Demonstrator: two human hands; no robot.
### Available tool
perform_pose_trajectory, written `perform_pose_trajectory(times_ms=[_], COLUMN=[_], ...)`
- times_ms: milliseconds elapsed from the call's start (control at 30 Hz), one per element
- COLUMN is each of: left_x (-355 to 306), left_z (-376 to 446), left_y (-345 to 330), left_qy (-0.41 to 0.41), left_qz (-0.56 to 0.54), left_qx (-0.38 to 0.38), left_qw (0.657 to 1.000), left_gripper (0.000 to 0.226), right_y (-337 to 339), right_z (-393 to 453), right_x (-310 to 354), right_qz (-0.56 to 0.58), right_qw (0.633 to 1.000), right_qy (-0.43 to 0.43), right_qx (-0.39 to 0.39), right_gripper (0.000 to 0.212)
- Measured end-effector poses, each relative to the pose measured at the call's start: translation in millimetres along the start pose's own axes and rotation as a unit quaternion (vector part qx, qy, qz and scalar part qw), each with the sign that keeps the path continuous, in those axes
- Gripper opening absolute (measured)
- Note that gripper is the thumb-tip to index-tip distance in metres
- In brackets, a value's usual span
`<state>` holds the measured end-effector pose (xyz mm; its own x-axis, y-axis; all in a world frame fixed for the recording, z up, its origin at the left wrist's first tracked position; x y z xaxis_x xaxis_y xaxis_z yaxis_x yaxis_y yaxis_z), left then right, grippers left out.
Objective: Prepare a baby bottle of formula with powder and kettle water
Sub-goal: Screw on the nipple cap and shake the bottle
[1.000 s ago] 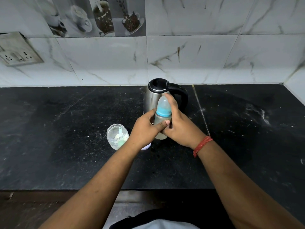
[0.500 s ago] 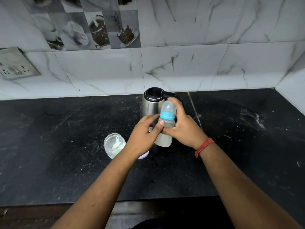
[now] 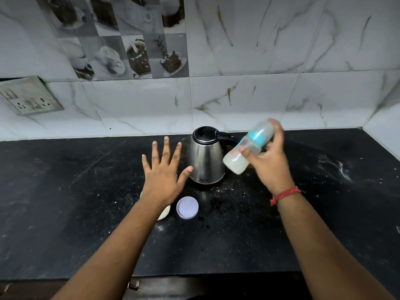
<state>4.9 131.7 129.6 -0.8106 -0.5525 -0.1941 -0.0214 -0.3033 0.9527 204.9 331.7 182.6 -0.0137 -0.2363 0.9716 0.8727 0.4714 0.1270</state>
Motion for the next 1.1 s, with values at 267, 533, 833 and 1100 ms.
perform_pose_trajectory(times_ms=[267,533,833,1100], left_x=[-6,-10,-10,-12], left_z=[7,16,24,27], left_y=[7,15,19,20], left_qy=[0.003,0.002,0.001,0.004], left_qz=[-0.020,-0.032,-0.039,-0.046], left_qx=[-0.004,-0.014,-0.021,-0.019], left_qw=[1.000,0.999,0.999,0.999], left_gripper=[0.083,0.084,0.085,0.084], right_y=[-17,-22,-21,-22], right_z=[-6,3,5,9], right_x=[0,-1,-2,-4], right_qz=[0.089,0.103,0.127,0.105], right_qw=[0.994,0.992,0.988,0.988], right_qy=[-0.039,-0.069,-0.069,-0.081], right_qx=[-0.051,-0.012,-0.063,-0.077], right_gripper=[0.084,0.076,0.083,0.080])
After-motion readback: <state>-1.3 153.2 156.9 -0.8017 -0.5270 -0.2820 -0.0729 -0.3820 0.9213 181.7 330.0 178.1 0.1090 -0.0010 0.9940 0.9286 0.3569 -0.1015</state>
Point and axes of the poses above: each hand's wrist, its own z-axis towards the middle knuckle, its own y-axis out of the back of the hand, x = y × z, the point moved 6 cm from there along z, towards the middle knuckle, and after that the axes turned 3 degrees about -y, right-handed, at the moved point
